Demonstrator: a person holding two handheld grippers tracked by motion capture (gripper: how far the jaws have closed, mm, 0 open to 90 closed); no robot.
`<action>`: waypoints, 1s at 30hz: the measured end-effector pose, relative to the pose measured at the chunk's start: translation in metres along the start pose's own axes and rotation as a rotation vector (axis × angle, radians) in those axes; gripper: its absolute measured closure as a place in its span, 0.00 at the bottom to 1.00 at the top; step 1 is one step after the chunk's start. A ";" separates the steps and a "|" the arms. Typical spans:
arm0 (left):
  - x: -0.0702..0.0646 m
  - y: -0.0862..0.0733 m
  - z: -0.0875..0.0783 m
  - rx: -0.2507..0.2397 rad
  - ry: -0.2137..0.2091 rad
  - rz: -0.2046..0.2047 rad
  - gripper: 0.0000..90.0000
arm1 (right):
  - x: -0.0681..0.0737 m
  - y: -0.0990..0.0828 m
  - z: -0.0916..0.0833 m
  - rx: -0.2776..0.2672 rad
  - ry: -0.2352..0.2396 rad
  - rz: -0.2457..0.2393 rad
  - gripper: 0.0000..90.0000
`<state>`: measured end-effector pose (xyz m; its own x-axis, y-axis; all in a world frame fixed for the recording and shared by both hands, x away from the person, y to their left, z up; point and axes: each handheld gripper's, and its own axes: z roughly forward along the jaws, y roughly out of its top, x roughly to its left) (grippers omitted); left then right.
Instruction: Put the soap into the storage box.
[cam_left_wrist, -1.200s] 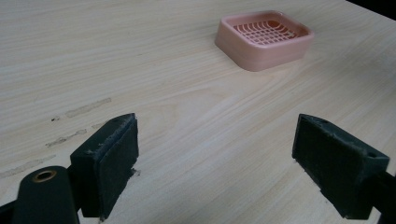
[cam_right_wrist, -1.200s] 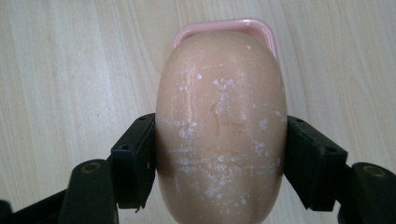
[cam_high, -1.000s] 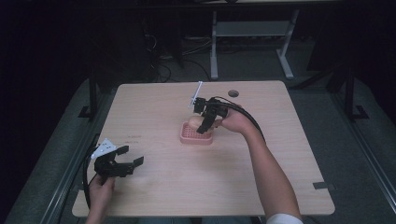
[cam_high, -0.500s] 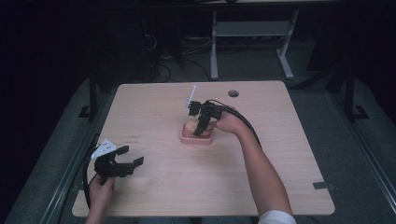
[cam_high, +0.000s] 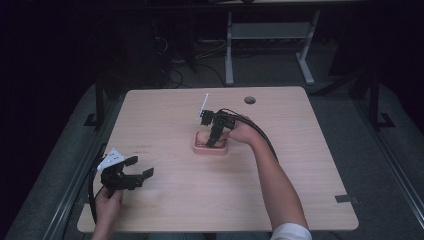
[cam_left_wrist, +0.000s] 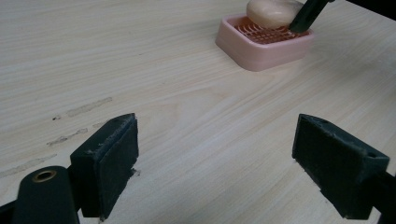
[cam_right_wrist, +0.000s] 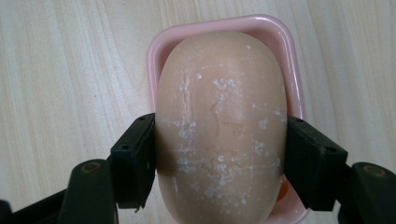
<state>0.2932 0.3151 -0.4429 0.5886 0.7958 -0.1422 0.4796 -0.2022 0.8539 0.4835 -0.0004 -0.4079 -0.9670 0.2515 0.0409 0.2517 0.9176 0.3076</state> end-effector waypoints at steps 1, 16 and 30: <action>0.000 0.000 0.000 -0.002 -0.001 -0.002 0.16 | -0.001 0.000 0.001 0.007 0.000 0.001 0.35; 0.000 0.000 0.000 0.002 0.000 0.004 0.16 | -0.004 0.000 0.006 0.019 -0.008 0.012 0.35; 0.001 0.000 -0.001 0.006 0.002 0.009 0.16 | -0.004 0.001 0.008 0.024 -0.007 0.007 0.35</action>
<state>0.2931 0.3168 -0.4425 0.5913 0.7953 -0.1335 0.4786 -0.2129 0.8519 0.4877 0.0021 -0.4151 -0.9649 0.2600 0.0361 0.2594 0.9230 0.2842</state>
